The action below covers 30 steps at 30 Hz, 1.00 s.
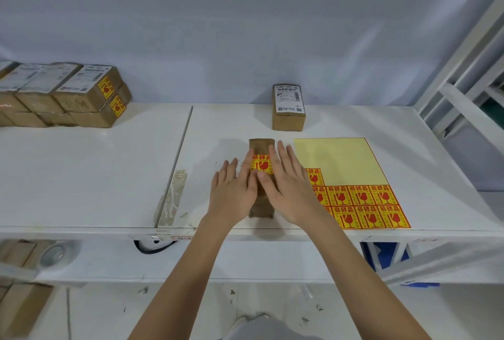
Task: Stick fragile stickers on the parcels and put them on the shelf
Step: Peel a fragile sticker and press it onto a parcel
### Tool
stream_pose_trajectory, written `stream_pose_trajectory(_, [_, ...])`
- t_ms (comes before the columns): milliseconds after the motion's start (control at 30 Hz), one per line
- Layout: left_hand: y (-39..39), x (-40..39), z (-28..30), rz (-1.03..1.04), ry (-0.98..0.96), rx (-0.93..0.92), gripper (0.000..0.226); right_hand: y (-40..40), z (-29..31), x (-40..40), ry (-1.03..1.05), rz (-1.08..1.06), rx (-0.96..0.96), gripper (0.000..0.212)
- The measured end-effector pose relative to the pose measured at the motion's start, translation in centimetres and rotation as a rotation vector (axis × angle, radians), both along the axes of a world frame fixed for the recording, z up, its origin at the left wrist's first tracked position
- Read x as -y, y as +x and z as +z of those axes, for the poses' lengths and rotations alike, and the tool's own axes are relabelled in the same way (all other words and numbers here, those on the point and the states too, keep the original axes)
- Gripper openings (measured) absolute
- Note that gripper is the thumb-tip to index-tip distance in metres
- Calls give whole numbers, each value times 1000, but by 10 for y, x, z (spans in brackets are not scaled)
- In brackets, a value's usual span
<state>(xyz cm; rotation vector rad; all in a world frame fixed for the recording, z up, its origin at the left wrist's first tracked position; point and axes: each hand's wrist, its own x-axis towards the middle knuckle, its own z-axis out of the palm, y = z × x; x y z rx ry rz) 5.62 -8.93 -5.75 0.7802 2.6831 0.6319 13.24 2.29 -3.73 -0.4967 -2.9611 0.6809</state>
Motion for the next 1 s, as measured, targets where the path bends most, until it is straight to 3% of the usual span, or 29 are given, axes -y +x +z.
stream_pose_trajectory(233, [-1, 0, -1, 29, 68, 96, 57, 0, -7, -3, 3, 28, 63, 65])
stream_pose_trajectory(300, [1, 0, 0, 56, 105, 115, 64, 3, -11, -6, -101, -2, 86, 67])
stream_pose_trajectory(433, [5, -1, 10, 173, 272, 354, 65, 11, -11, -12, -321, -36, 83, 69])
stream_pose_trajectory(633, [-2, -8, 8, 49, 317, 585, 58, 9, -1, -8, -572, 29, -53, 44])
stream_pose_trajectory(800, [-9, -14, 13, 159, 490, 608, 42, 4, 0, -16, -810, -56, -135, 37])
stream_pose_trajectory(1000, [-29, -20, 20, 307, 470, 667, 66, -11, 5, -31, -825, -51, -178, 35])
